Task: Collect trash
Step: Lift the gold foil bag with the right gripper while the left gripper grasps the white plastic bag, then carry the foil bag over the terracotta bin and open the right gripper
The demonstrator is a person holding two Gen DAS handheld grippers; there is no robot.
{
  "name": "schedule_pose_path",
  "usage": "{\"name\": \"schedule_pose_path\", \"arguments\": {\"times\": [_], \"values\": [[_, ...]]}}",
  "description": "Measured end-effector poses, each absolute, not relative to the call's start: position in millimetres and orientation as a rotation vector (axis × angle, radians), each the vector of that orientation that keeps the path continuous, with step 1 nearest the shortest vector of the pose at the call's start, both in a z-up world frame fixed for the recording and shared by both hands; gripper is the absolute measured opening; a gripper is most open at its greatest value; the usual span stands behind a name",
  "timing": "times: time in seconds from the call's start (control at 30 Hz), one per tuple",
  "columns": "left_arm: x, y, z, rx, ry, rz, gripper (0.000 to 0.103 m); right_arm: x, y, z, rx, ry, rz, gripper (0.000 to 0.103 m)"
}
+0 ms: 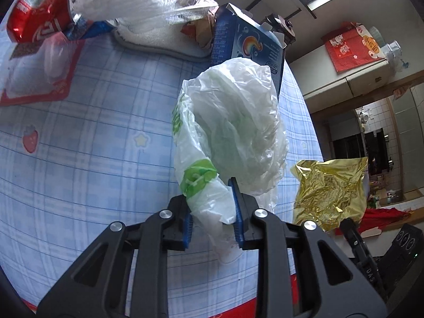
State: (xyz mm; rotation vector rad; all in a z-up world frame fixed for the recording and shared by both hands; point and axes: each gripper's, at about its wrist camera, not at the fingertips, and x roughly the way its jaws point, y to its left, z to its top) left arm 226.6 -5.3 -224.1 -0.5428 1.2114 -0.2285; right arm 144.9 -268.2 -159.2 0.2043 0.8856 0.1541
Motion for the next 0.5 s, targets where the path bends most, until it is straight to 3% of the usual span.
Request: {"name": "schedule_pose_path", "arguments": {"times": [0.5], "values": [[180, 43, -154, -0.303, 0.986, -0.297, 0.027, 96, -277, -122, 0.28, 0.792, -0.071, 0.024]]}}
